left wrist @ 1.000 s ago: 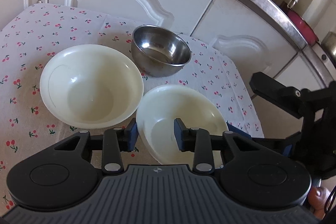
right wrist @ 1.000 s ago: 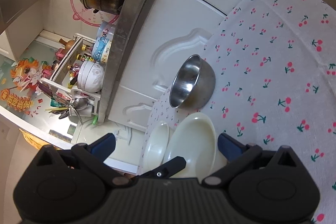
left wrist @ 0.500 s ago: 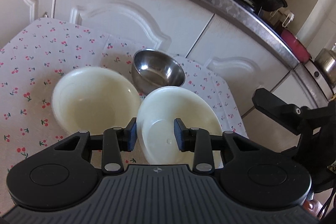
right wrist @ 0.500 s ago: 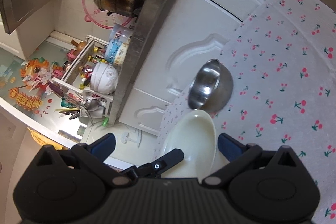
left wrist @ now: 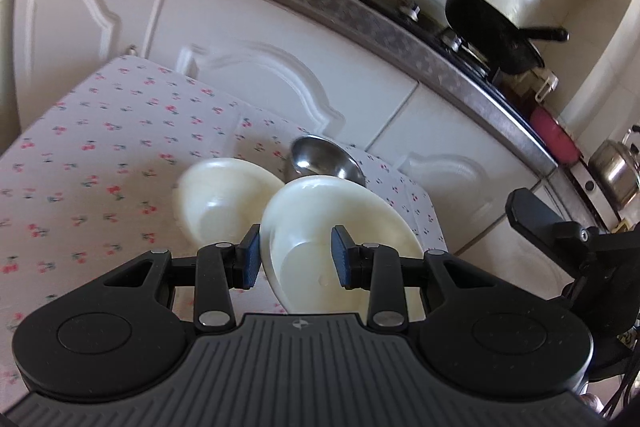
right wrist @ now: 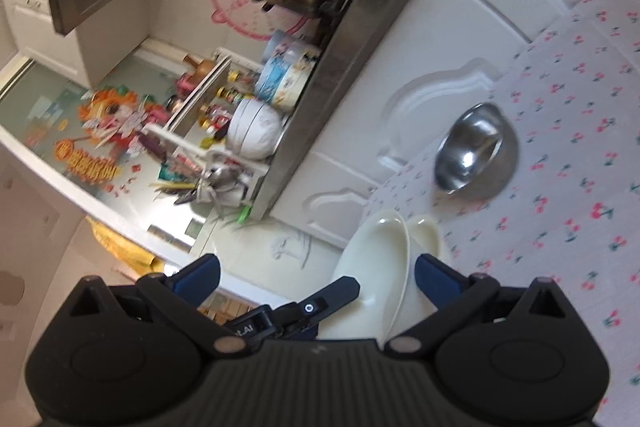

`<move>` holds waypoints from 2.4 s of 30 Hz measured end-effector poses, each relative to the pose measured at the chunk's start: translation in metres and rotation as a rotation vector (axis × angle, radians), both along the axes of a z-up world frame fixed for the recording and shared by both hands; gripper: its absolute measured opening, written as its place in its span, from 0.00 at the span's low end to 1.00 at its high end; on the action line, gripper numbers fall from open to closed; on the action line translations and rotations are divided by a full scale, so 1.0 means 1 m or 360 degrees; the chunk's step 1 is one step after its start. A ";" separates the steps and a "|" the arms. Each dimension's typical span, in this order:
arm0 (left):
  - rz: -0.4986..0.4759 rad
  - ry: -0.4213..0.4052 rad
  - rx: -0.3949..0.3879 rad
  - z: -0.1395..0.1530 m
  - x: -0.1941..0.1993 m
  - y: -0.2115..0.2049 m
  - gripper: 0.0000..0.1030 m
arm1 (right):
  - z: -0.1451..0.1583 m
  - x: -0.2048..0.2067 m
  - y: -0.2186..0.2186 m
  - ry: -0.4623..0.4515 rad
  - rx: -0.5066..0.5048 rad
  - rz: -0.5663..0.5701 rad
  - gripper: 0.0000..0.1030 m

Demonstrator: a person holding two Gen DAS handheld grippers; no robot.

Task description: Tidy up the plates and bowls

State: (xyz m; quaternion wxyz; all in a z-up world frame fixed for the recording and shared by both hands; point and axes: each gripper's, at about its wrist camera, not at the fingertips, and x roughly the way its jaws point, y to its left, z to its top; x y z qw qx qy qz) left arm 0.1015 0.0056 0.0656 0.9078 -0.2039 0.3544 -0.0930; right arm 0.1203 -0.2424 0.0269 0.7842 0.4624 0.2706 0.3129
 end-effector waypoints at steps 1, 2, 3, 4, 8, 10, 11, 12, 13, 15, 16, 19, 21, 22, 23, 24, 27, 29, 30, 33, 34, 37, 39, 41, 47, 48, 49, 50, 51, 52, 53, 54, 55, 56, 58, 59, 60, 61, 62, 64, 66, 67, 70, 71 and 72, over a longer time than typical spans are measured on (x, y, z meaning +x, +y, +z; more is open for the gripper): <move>0.0014 -0.0008 0.0002 0.002 -0.006 0.006 0.37 | 0.002 -0.001 0.005 -0.0002 -0.0005 0.0019 1.00; 0.0025 -0.0012 0.0003 0.005 -0.011 0.010 0.37 | 0.003 -0.002 0.010 -0.0006 -0.0013 0.0041 1.00; 0.0038 -0.0016 0.0002 0.007 -0.016 0.015 0.37 | 0.006 -0.003 0.015 -0.0011 -0.0024 0.0063 1.00; 0.0052 -0.0021 0.0002 0.009 -0.021 0.021 0.37 | 0.007 -0.003 0.021 -0.0014 -0.0033 0.0086 1.00; 0.0113 -0.0037 0.0016 0.015 -0.045 0.044 0.37 | 0.012 -0.007 0.045 -0.0017 -0.0057 0.0179 1.00; 0.0148 -0.0035 0.0020 0.016 -0.055 0.053 0.37 | 0.014 -0.008 0.058 -0.0021 -0.0067 0.0231 1.00; 0.0168 -0.0028 0.0018 0.016 -0.059 0.058 0.37 | 0.015 -0.009 0.064 -0.0023 -0.0075 0.0258 1.00; 0.0186 -0.0021 0.0019 0.016 -0.064 0.063 0.37 | 0.016 -0.010 0.070 -0.0025 -0.0087 0.0287 1.00; 0.0205 -0.0015 0.0024 0.015 -0.069 0.068 0.37 | 0.017 -0.011 0.078 -0.0028 -0.0103 0.0315 1.00; 0.0247 -0.0001 0.0033 0.014 -0.075 0.077 0.37 | 0.017 -0.013 0.091 -0.0024 -0.0128 0.0373 1.00; 0.0268 0.0010 0.0032 0.012 -0.079 0.081 0.38 | 0.016 -0.014 0.098 -0.0018 -0.0140 0.0403 1.00; 0.0321 0.0049 0.0037 0.003 -0.089 0.091 0.38 | 0.012 -0.017 0.117 0.0005 -0.0187 0.0484 1.00; 0.0350 0.0071 0.0043 0.000 -0.097 0.096 0.38 | 0.009 -0.020 0.130 0.0028 -0.0223 0.0534 1.00; 0.0364 0.0088 0.0048 -0.003 -0.100 0.099 0.39 | 0.007 -0.022 0.136 0.0037 -0.0238 0.0558 1.00; 0.0377 0.0106 0.0051 -0.005 -0.103 0.102 0.39 | 0.005 -0.023 0.143 0.0051 -0.0254 0.0584 1.00; 0.0390 0.0125 0.0054 -0.008 -0.105 0.105 0.39 | 0.003 -0.024 0.149 0.0068 -0.0275 0.0609 1.00; 0.0415 0.0160 0.0061 -0.014 -0.111 0.113 0.39 | -0.005 -0.027 0.163 0.0131 -0.0338 0.0691 1.00; 0.0425 0.0182 0.0066 -0.017 -0.113 0.116 0.39 | -0.010 -0.029 0.170 0.0152 -0.0364 0.0725 1.00; 0.0427 0.0194 0.0069 -0.018 -0.114 0.117 0.39 | -0.013 -0.030 0.173 0.0161 -0.0380 0.0742 1.00; 0.0435 0.0229 0.0068 -0.024 -0.111 0.118 0.39 | -0.017 -0.031 0.179 0.0192 -0.0415 0.0772 1.00; 0.0433 0.0243 0.0064 -0.026 -0.109 0.118 0.39 | -0.017 -0.032 0.180 0.0196 -0.0424 0.0777 1.00; 0.0428 0.0284 0.0053 -0.035 -0.107 0.122 0.39 | -0.016 -0.033 0.181 0.0188 -0.0446 0.0777 1.00; 0.0427 0.0314 0.0048 -0.040 -0.107 0.124 0.39 | -0.016 -0.032 0.184 0.0183 -0.0444 0.0783 1.00; 0.0415 0.0330 0.0033 -0.043 -0.107 0.125 0.38 | -0.017 -0.032 0.186 0.0189 -0.0443 0.0791 1.00; 0.0403 0.0337 0.0077 -0.044 -0.102 0.126 0.47 | -0.011 -0.033 0.184 0.0153 -0.0465 0.0803 1.00; 0.0400 0.0332 0.0086 -0.043 -0.102 0.126 0.49 | -0.009 -0.034 0.181 0.0137 -0.0472 0.0789 0.99; 0.0392 0.0324 0.0095 -0.042 -0.103 0.125 0.52 | -0.005 -0.034 0.177 0.0118 -0.0468 0.0776 0.99; 0.0384 0.0314 0.0107 -0.041 -0.105 0.124 0.54 | -0.003 -0.033 0.173 0.0104 -0.0468 0.0756 0.99; 0.0381 0.0305 0.0123 -0.039 -0.105 0.123 0.56 | 0.001 -0.032 0.167 0.0086 -0.0469 0.0726 0.99; 0.0381 0.0297 0.0136 -0.038 -0.106 0.122 0.58 | 0.004 -0.031 0.161 0.0062 -0.0467 0.0695 0.99; 0.0378 0.0286 0.0150 -0.036 -0.107 0.121 0.59 | 0.008 -0.030 0.153 0.0039 -0.0462 0.0662 0.99; 0.0372 0.0270 0.0163 -0.033 -0.108 0.119 0.59 | 0.010 -0.028 0.145 0.0020 -0.0453 0.0627 0.99; 0.0367 0.0254 0.0175 -0.030 -0.109 0.118 0.61 | 0.013 -0.026 0.136 0.0006 -0.0436 0.0591 0.99; 0.0362 0.0234 0.0187 -0.026 -0.111 0.115 0.63 | 0.015 -0.024 0.127 -0.0005 -0.0418 0.0553 0.99; 0.0345 0.0197 0.0206 -0.018 -0.112 0.110 0.65 | 0.018 -0.021 0.106 -0.0031 -0.0388 0.0450 0.99; 0.0333 0.0179 0.0208 -0.014 -0.111 0.107 0.65 | 0.021 -0.020 0.095 -0.0044 -0.0377 0.0388 0.99; 0.0319 0.0159 0.0208 -0.008 -0.110 0.104 0.66 | 0.022 -0.018 0.083 -0.0061 -0.0363 0.0325 0.99; 0.0304 0.0138 0.0208 -0.003 -0.108 0.100 0.67 | 0.025 -0.017 0.070 -0.0082 -0.0340 0.0267 0.99; 0.0282 0.0110 0.0210 0.002 -0.106 0.096 0.68 | 0.027 -0.016 0.057 -0.0104 -0.0315 0.0206 0.99; 0.0234 0.0057 0.0222 0.015 -0.100 0.083 0.72 | 0.030 -0.016 0.033 -0.0141 -0.0273 0.0084 0.99; 0.0176 0.0011 0.0235 0.024 -0.093 0.071 0.74 | 0.030 -0.016 0.008 -0.0161 -0.0221 -0.0044 0.99; 0.0140 -0.0016 0.0248 0.030 -0.088 0.062 0.75 | 0.030 -0.015 -0.002 -0.0161 -0.0201 -0.0100 0.99; 0.0030 -0.0075 0.0300 0.040 -0.073 0.035 0.79 | 0.024 -0.015 -0.031 -0.0148 -0.0165 -0.0261 0.99; 0.0005 -0.0085 0.0316 0.041 -0.067 0.027 0.79 | 0.021 -0.015 -0.038 -0.0139 -0.0152 -0.0308 0.99; -0.0021 -0.0095 0.0327 0.042 -0.060 0.019 0.80 | 0.017 -0.014 -0.046 -0.0124 -0.0128 -0.0356 0.99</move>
